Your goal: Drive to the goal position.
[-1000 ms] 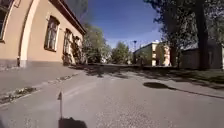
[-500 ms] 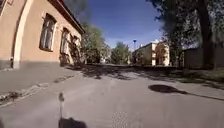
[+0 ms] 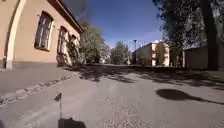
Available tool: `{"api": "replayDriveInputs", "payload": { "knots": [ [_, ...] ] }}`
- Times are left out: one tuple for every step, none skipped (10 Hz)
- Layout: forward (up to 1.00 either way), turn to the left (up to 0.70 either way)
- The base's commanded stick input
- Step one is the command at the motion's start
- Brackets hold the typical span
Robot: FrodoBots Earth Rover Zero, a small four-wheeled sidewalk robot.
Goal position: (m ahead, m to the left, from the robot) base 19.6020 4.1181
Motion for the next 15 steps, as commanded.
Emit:
{"api": "replayDriveInputs", "payload": {
  "knots": [
    [1.00, 0.00],
    [1.00, 0.00],
    [1.00, 0.00],
    [1.00, 0.00],
    [1.00, 0.00],
    [1.00, 0.00],
    [1.00, 0.00],
    [1.00, 0.00],
    [1.00, 0.00],
    [1.00, 0.00],
    [1.00, 0.00],
    [1.00, 0.00],
    [1.00, 0.00],
    [1.00, 0.00],
    [1.00, 0.18]
  ]
}}
